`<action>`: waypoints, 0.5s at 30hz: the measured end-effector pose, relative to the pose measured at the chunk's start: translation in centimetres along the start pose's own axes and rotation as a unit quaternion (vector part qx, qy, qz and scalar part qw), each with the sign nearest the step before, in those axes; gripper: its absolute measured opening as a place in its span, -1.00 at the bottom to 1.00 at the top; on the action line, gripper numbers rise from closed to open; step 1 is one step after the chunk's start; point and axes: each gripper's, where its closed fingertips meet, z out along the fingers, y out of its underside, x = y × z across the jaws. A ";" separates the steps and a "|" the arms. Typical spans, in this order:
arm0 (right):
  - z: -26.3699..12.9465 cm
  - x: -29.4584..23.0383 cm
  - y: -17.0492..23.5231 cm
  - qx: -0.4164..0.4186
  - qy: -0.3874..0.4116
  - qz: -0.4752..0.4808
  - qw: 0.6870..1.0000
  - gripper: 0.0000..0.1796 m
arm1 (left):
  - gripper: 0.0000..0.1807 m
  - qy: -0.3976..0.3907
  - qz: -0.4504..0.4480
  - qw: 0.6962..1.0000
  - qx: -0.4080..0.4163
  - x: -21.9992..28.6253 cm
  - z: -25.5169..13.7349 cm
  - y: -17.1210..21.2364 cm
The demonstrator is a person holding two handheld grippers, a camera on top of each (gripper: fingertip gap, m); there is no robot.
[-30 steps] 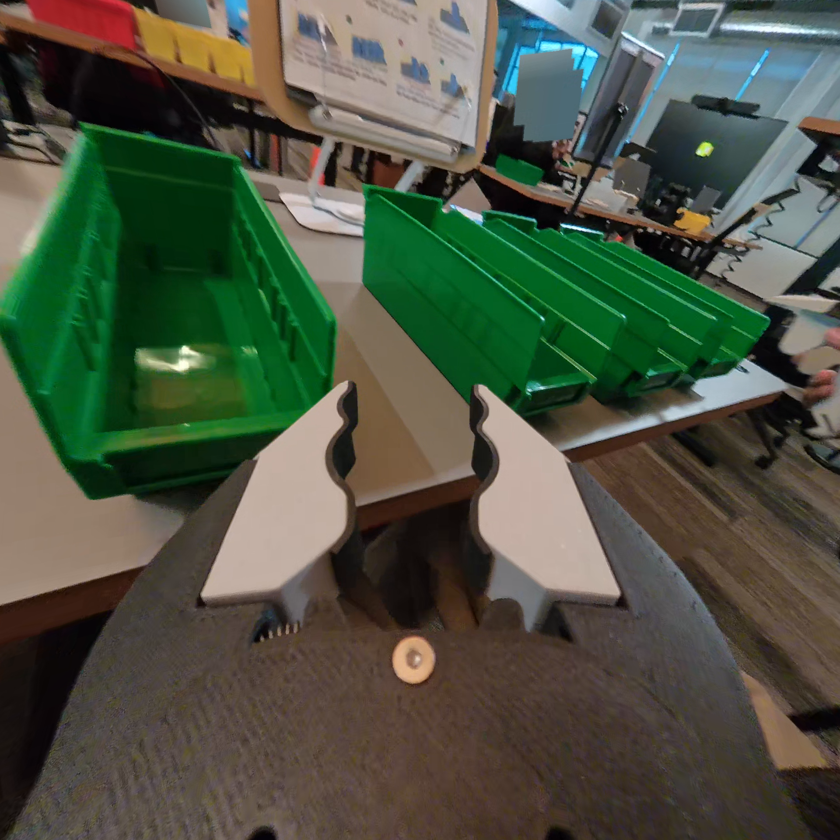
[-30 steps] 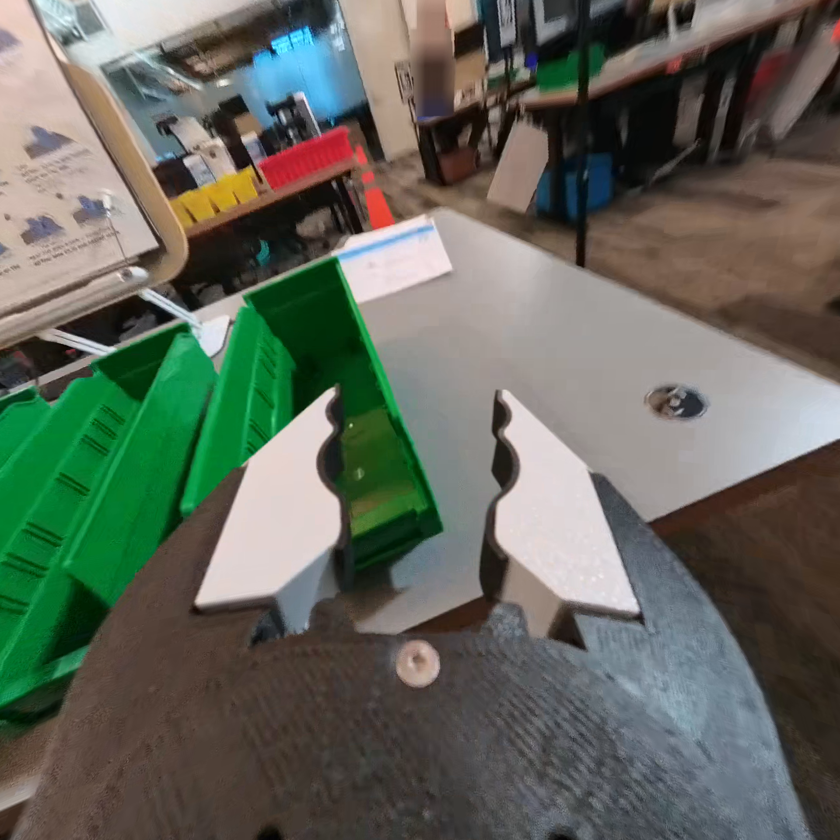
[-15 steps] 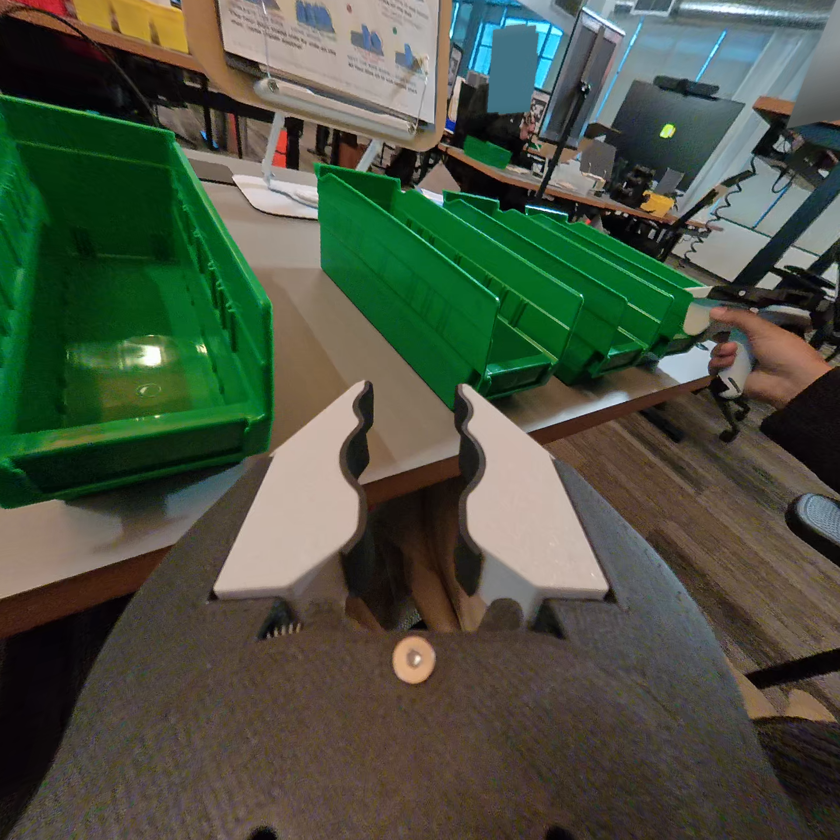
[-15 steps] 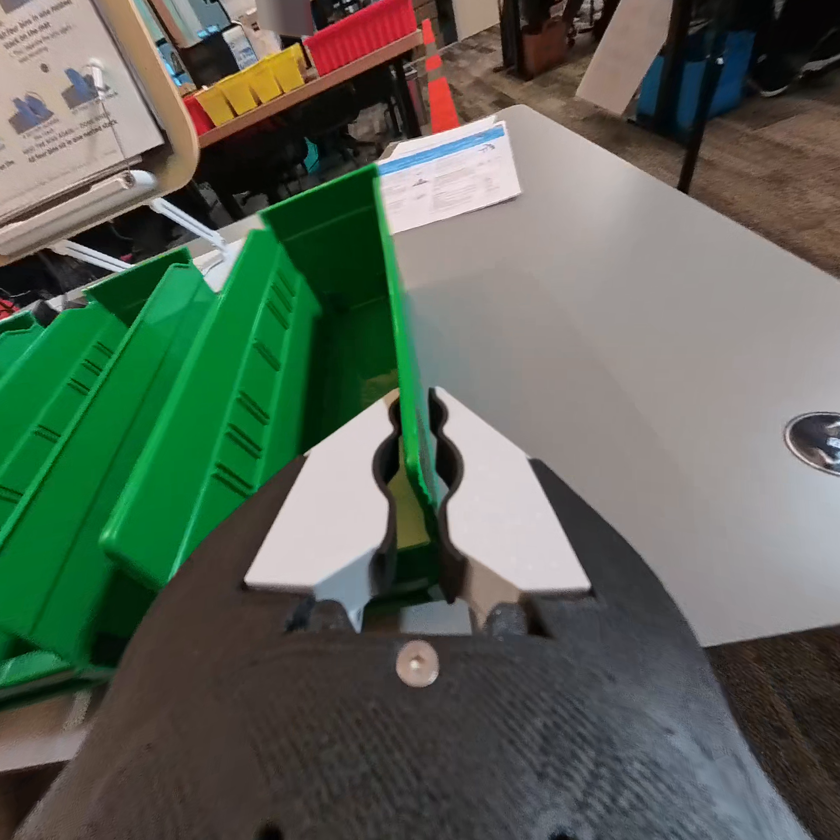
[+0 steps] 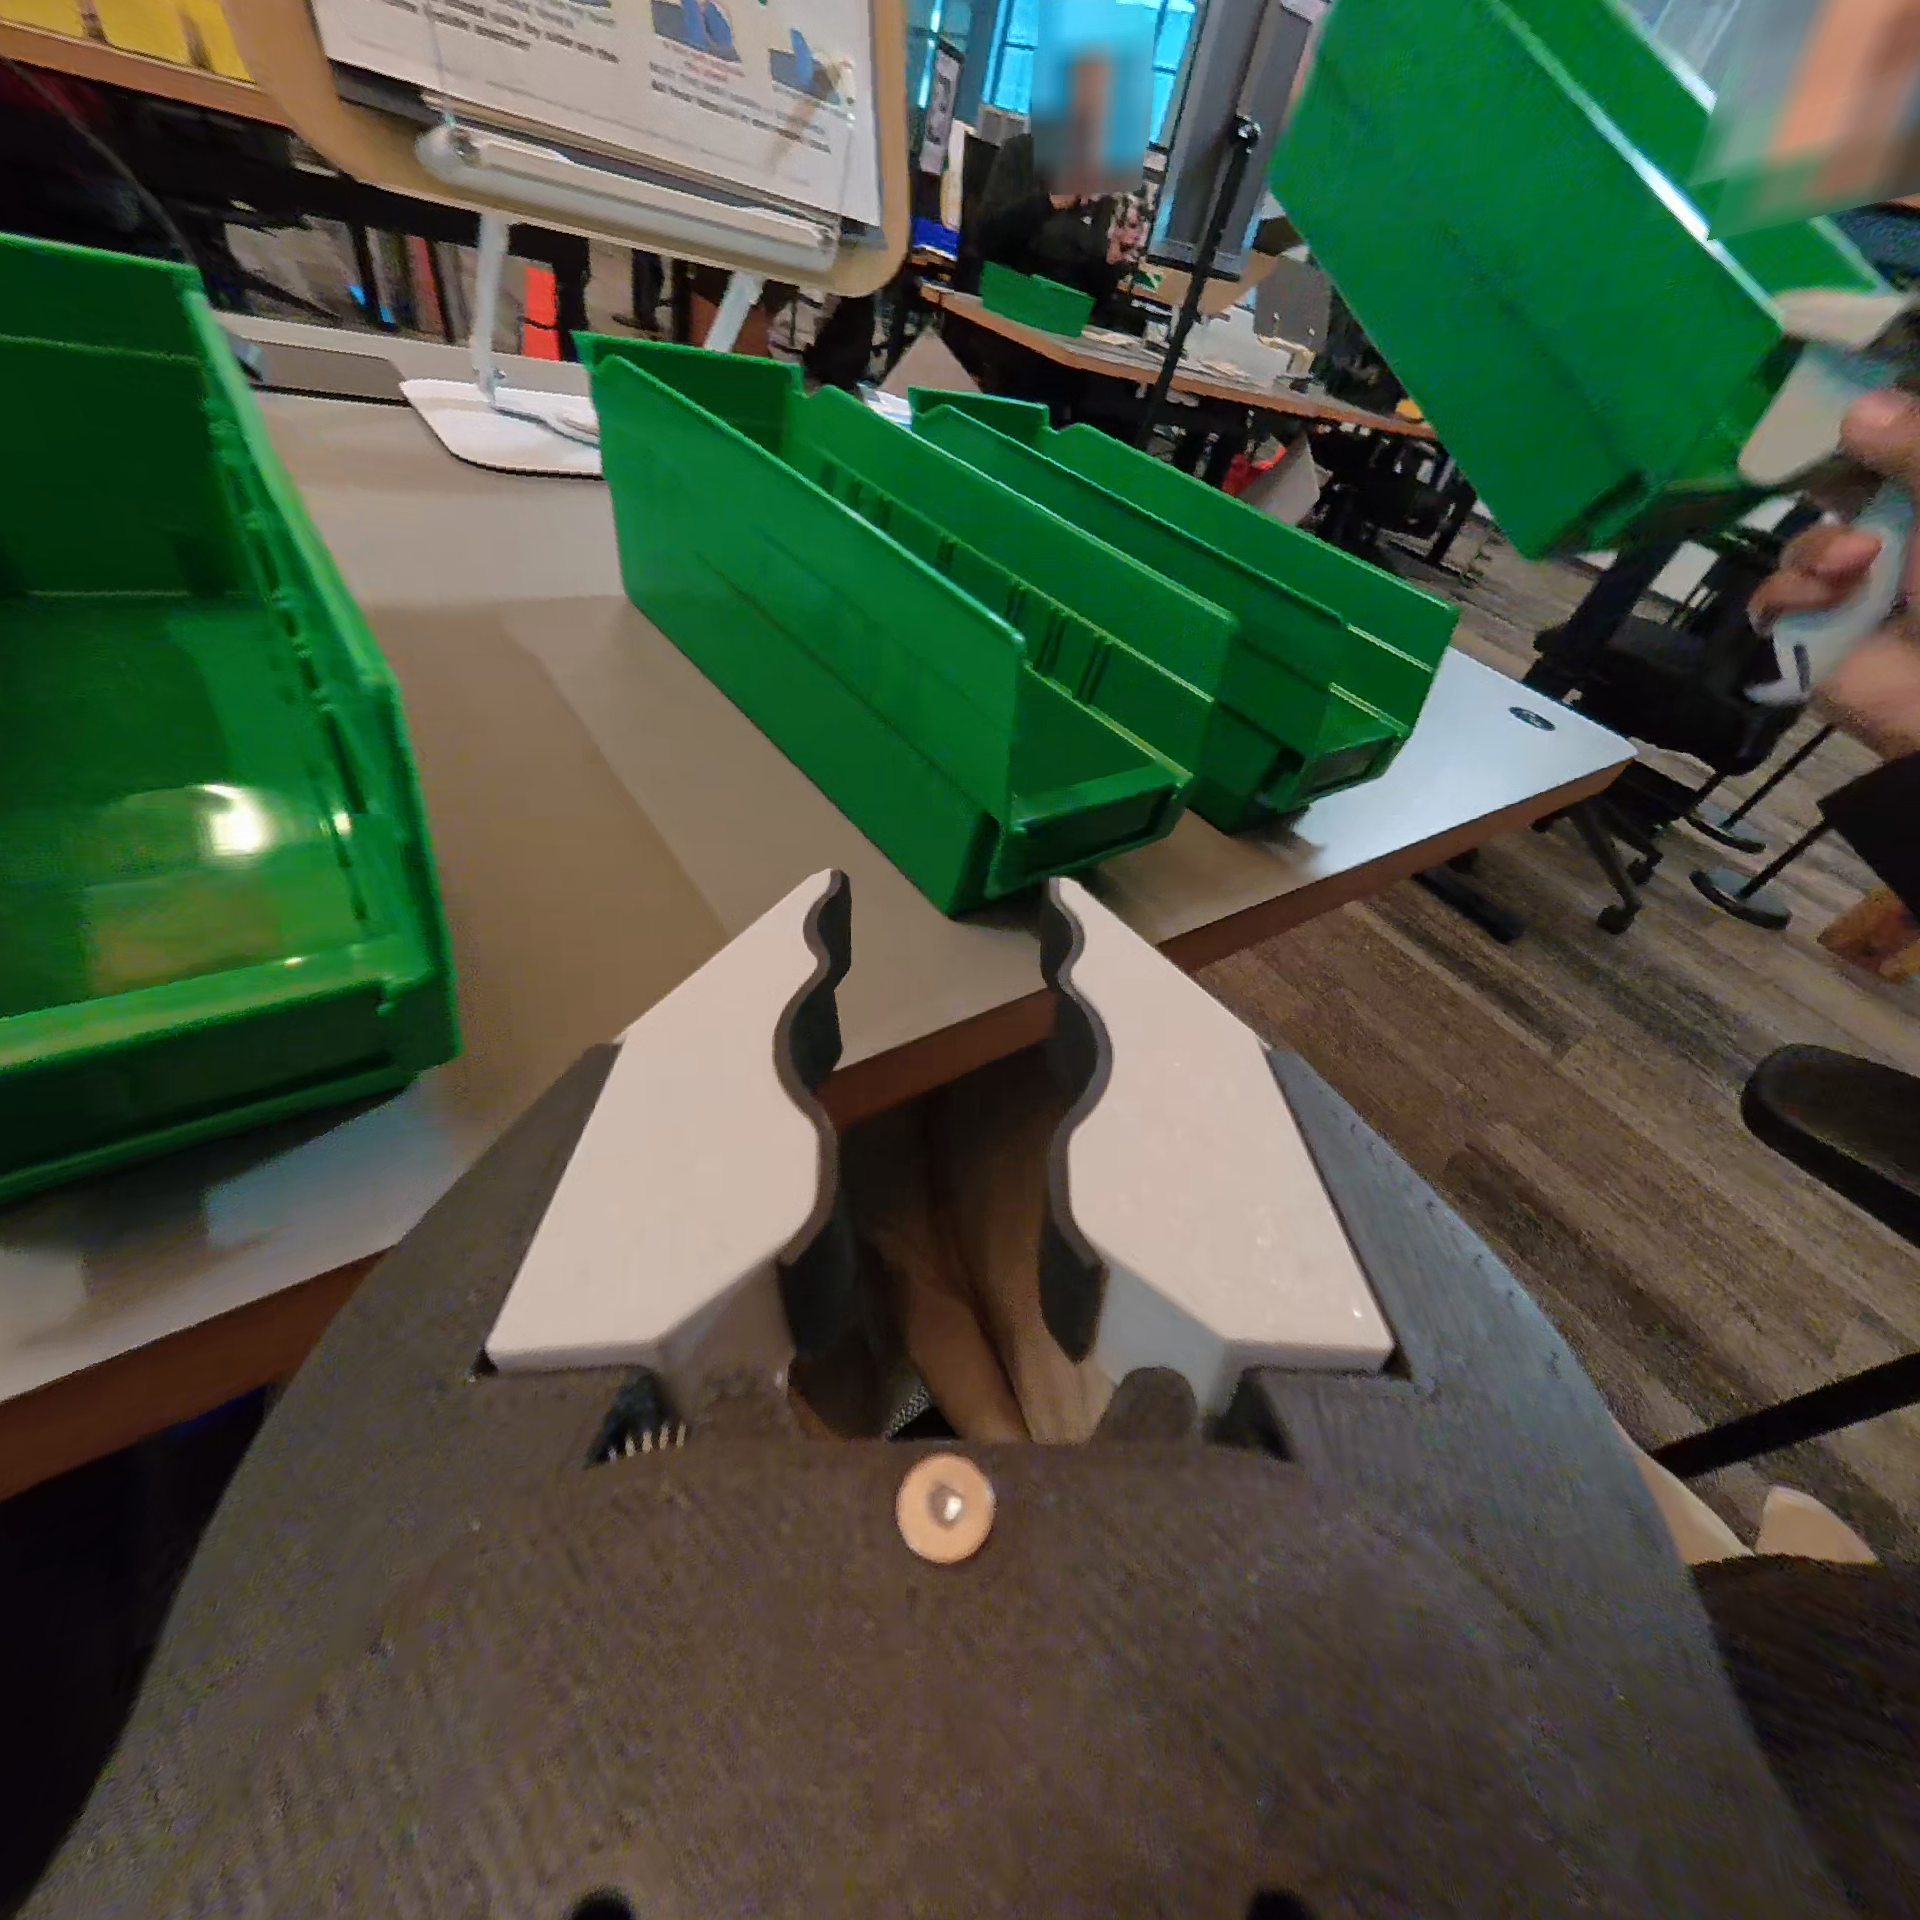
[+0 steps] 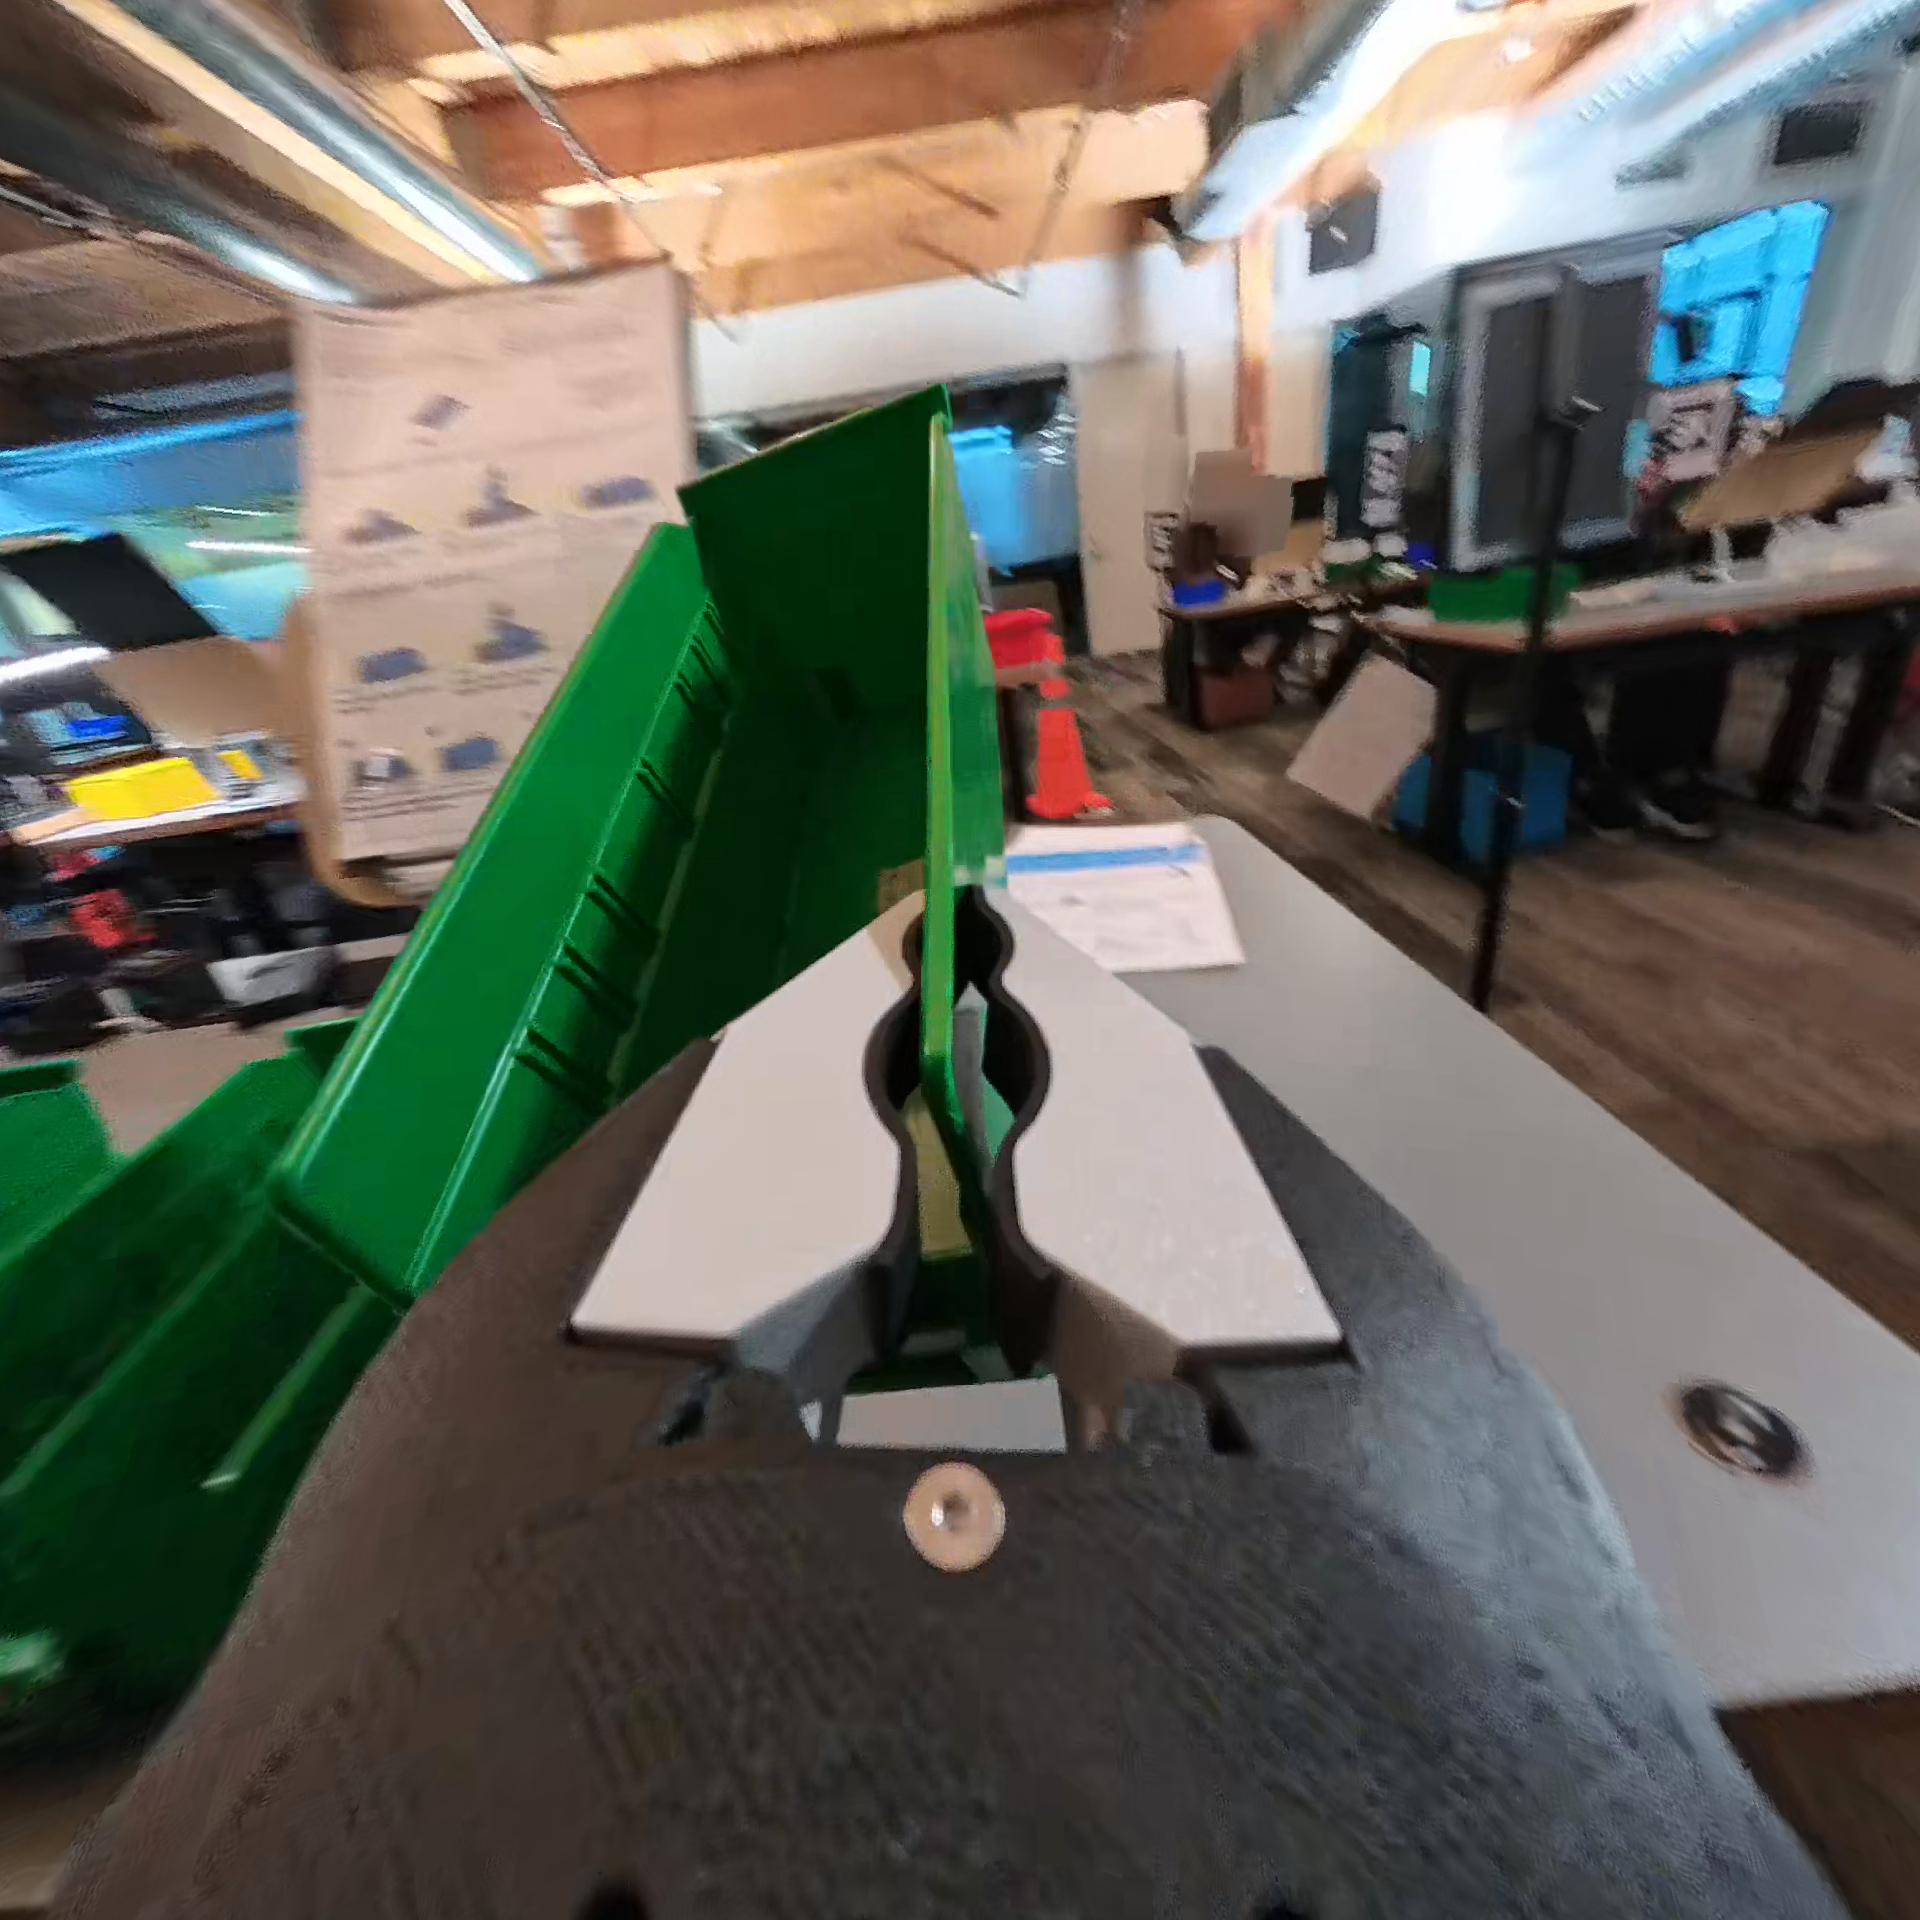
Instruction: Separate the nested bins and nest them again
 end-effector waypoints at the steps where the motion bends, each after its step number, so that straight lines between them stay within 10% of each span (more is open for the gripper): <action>1: -0.1 -2.2 -0.6 0.007 -0.025 -0.004 1.000 -0.98 | -0.60 0.006 0.004 1.000 -0.002 0.6 0.2 0.2; 8: -0.4 -17.0 -0.8 0.002 -0.175 -0.033 0.984 -0.98 | -0.37 0.054 -0.031 0.998 0.033 6.0 0.3 -1.0; 15: 1.3 -28.1 0.6 -0.017 -0.202 -0.002 0.979 -0.98 | -0.37 -0.007 0.030 0.980 0.198 5.9 1.0 -13.6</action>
